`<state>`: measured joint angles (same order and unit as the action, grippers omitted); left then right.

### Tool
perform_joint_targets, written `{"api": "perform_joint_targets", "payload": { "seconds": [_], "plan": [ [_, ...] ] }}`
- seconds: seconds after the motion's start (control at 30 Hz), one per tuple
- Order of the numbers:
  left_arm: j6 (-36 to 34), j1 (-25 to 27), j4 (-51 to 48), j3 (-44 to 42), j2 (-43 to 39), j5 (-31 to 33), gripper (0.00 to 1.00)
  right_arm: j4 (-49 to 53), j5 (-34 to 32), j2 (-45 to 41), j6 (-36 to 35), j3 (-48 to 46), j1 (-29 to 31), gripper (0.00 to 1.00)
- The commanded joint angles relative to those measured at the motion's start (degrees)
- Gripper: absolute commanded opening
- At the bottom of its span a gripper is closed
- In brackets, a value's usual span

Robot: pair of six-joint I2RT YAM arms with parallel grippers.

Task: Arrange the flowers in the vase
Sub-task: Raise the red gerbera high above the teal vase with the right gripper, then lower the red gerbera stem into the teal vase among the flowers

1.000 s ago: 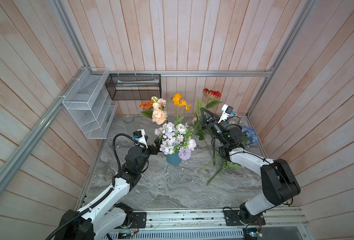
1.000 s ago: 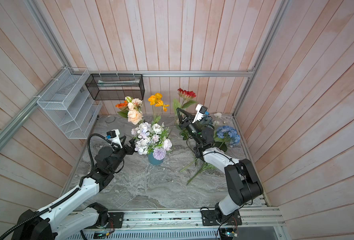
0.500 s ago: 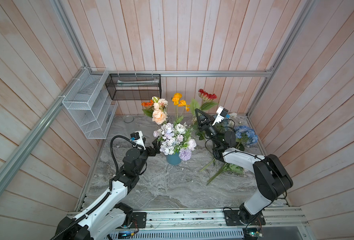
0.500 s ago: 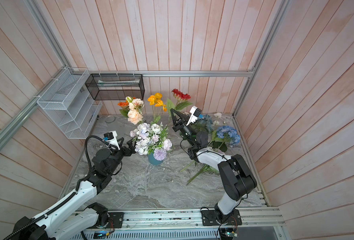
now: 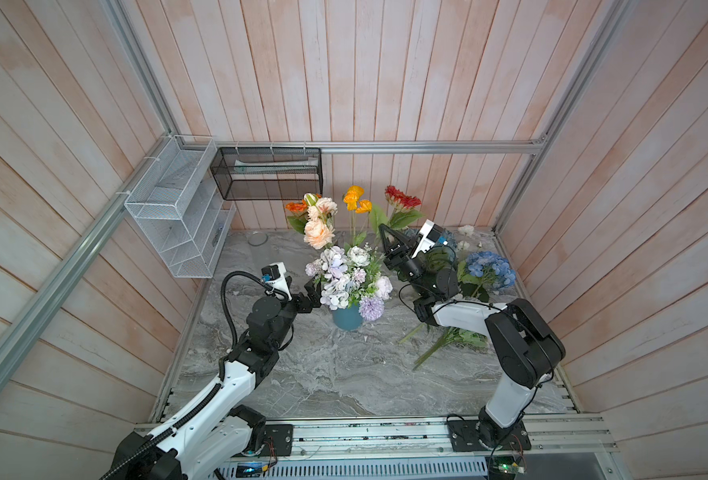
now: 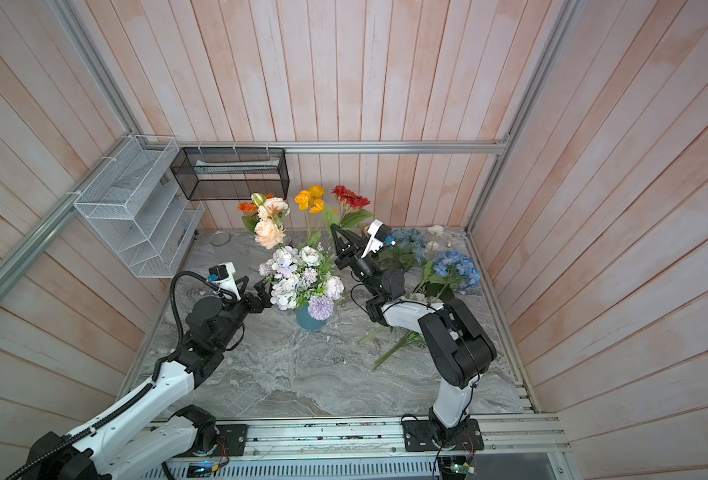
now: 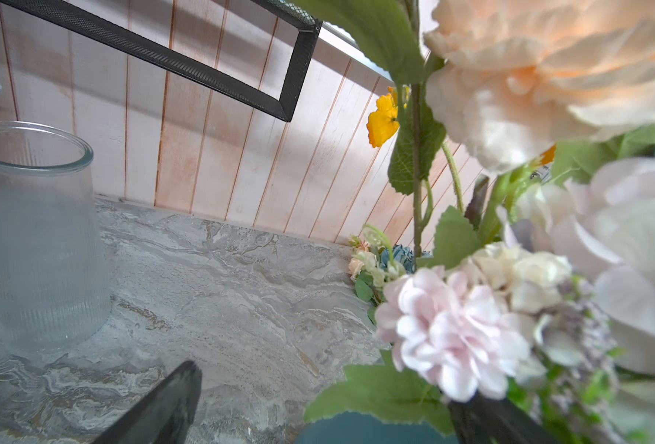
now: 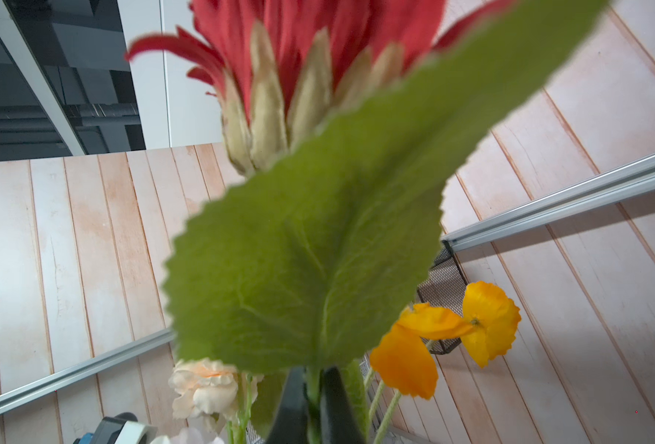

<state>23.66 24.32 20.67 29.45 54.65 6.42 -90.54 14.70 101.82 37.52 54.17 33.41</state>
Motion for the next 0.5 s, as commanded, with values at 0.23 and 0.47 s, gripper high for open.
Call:
{"api": "perform_joint_targets", "payload": {
  "seconds": [0.23,0.47],
  "plan": [
    [0.3,-0.3,0.3,-0.3,0.2,0.2,1.0,1.2,5.9,0.9,0.4,-3.6,0.8,0.0],
    [-0.1,-0.3,-0.2,0.0,0.1,0.3,1.0,4.4,7.5,-1.9,2.4,-3.9,-0.9,0.19]
  ]
}}
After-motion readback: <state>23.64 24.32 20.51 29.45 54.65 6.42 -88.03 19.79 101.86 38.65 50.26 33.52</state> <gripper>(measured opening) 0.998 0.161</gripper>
